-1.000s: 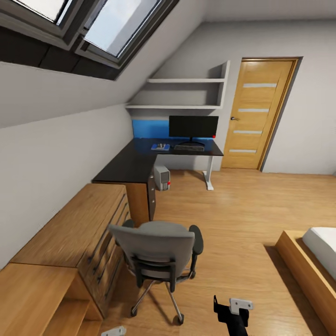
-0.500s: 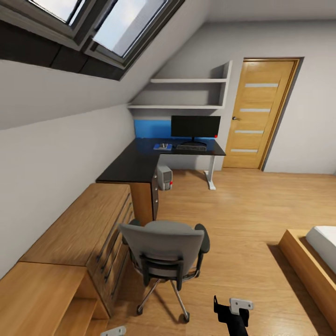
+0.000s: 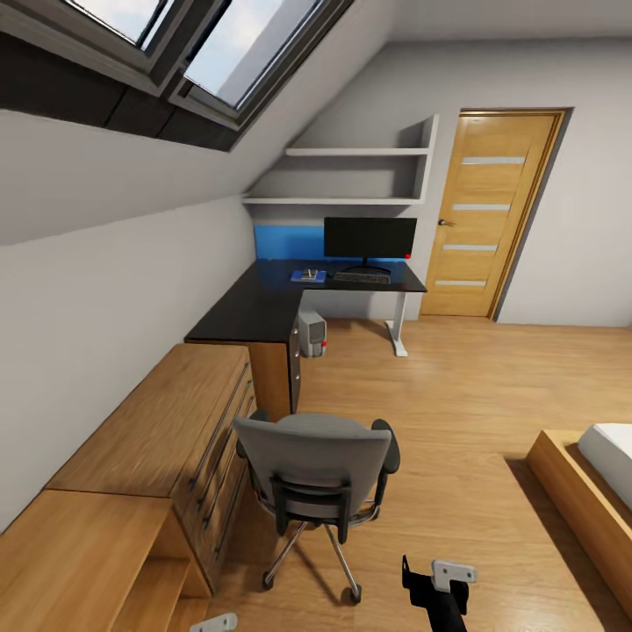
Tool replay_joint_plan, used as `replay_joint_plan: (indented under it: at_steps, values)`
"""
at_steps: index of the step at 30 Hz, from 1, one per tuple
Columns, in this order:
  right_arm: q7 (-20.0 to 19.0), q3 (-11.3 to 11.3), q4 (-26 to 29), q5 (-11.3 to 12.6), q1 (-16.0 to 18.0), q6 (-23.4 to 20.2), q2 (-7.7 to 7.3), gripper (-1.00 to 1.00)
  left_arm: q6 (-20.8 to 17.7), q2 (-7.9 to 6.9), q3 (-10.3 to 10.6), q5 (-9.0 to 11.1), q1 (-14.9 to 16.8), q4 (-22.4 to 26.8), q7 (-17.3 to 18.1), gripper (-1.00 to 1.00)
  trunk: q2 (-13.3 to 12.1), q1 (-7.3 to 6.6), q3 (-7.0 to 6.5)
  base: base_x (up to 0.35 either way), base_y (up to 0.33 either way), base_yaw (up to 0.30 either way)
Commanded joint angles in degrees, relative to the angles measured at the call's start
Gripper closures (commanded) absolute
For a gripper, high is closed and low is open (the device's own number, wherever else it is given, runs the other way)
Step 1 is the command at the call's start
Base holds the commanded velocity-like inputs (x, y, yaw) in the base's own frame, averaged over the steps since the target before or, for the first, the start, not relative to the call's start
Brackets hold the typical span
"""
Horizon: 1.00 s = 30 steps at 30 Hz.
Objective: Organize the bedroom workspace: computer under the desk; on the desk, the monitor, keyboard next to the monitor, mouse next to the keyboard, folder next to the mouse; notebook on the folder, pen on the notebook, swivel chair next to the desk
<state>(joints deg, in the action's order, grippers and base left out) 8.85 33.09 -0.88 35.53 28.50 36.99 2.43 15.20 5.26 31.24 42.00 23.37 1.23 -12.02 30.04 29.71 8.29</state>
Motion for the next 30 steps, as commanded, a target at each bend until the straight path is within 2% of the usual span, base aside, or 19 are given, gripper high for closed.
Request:
replay_joint_plan:
  at_steps: [1, 6, 15, 30]
  values:
    - [0.5, 0.5, -0.1, 0.0, 0.1, 0.1, 0.03, -1.0, 0.1, 0.01, 0.5, 0.3, 0.0, 0.0, -0.3, -1.0, 0.1, 0.02, 0.1, -0.001, 0.002, 0.0]
    - [0.4, 0.5, -0.2, -0.1, 0.1, 0.2, 0.03, -1.0, 0.1, 0.01, 0.5, 0.3, 0.0, 0.0, -0.3, -1.0, 0.1, 0.02, 0.08, 0.0, 0.001, -0.068]
    - [0.3, 0.5, -0.2, -0.2, 0.1, 0.3, 0.01, -1.0, 0.1, 0.01, 0.5, 0.3, 0.0, 0.0, -0.3, -1.0, 0.1, 0.02, -0.09, -0.041, 0.0, -0.214]
    - [0.3, 0.6, -0.2, -0.1, 0.1, 0.3, 0.03, -1.0, 0.1, 0.01, 0.5, 0.3, 0.0, 0.0, -0.3, -1.0, 0.1, 0.02, -0.11, -0.1, 0.0, -0.018]
